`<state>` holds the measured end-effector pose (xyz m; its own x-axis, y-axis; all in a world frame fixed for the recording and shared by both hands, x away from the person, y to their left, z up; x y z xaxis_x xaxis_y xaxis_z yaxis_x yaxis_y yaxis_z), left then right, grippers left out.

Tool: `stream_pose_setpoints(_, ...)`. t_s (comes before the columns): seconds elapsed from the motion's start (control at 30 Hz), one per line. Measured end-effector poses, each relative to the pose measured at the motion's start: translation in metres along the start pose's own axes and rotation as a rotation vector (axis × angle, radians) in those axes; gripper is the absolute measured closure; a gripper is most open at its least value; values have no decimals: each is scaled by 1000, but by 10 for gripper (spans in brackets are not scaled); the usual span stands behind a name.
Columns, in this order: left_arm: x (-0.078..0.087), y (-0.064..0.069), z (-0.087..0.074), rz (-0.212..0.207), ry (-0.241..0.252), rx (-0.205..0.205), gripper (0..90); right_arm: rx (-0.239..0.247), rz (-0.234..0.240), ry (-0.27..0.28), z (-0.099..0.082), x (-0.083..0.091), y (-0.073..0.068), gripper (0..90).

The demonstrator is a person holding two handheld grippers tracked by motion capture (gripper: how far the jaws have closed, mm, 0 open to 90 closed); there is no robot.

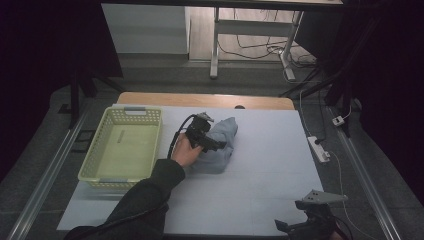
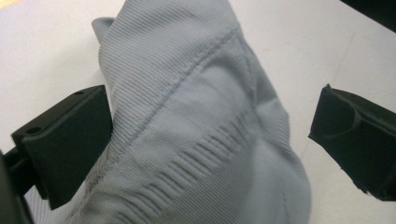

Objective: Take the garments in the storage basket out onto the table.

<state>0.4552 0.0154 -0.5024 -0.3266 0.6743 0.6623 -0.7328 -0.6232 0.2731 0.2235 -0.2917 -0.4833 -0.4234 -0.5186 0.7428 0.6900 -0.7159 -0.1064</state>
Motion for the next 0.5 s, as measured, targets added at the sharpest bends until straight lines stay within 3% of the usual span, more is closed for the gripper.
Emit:
stream_pose_setpoints(0.17, 11, 7, 6, -40, 15, -9, 0, 1, -1, -1, 0, 0, 0, 0)
stream_pose_setpoints(0.5, 31, 18, 10, -72, 32, -39, 0, 3, -3, -4, 0, 0, 0, 0)
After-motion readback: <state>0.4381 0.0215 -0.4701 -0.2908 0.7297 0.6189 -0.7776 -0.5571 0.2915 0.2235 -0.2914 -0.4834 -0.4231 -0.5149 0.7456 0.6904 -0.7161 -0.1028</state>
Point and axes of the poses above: each handheld gripper's, and its own axes: x roughly backward along the jaws, z roughly out of its top, y roughly to its right, the point moved 4 cm from there along -x, roughly forward along the jaws, and after that the axes turned 5 degrees about x, right-handed, at the moved point
